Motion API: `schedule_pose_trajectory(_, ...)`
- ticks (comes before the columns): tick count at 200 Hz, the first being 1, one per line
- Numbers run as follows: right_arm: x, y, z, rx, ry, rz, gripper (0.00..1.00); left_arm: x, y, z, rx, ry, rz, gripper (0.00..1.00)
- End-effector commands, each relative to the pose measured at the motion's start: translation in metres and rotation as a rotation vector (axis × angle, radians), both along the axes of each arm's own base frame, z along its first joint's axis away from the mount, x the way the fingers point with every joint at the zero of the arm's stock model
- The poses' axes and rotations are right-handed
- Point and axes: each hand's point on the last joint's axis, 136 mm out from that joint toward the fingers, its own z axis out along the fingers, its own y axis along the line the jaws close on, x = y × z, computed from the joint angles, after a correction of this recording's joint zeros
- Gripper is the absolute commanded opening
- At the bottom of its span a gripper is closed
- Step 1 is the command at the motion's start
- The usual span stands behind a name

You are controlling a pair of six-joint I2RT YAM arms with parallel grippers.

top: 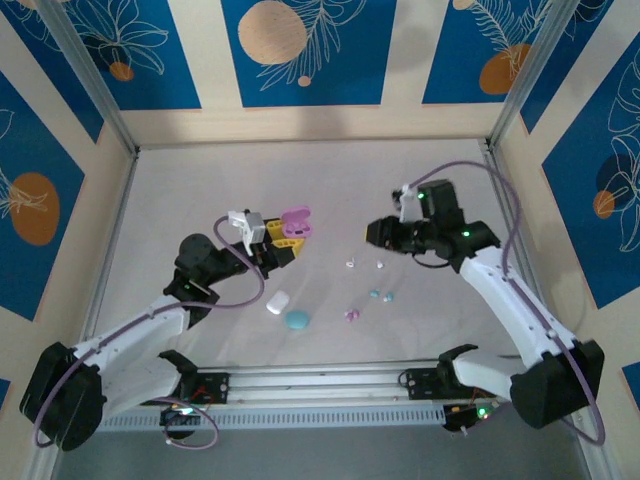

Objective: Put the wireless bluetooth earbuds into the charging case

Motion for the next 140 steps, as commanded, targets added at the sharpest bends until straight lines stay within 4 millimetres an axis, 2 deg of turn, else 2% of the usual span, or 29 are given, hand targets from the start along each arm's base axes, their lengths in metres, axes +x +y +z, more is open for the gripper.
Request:
schedule_pose_trajectory(1, -0.046, -0.002, -0.055, -0.12, 0.244, -0.002, 0.31, -0.007, 0.004, 0.008, -0.006, -0.049, 0.02, 0.34)
schedule_pose_trajectory(28, -0.071, 0.003, -0.102, -0.209, 0.371, 0.009, 0.28, -0.009, 0.007, 0.011, -0.006, -0.058, 0.028, 0.34)
schedule_pose_trajectory(45, -0.08, 0.008, -0.12, -0.228, 0.414, 0.024, 0.25, -0.009, 0.008, 0.012, -0.005, -0.062, 0.03, 0.34)
schedule_pose_trajectory(85, -0.087, 0.011, -0.146, -0.286, 0.47, 0.041, 0.24, -0.01, 0.007, 0.013, -0.003, -0.066, 0.026, 0.35)
schedule_pose_trajectory(140, -0.086, 0.016, -0.168, -0.337, 0.519, 0.078, 0.25, -0.011, 0.008, 0.013, 0.0, -0.069, 0.029, 0.35)
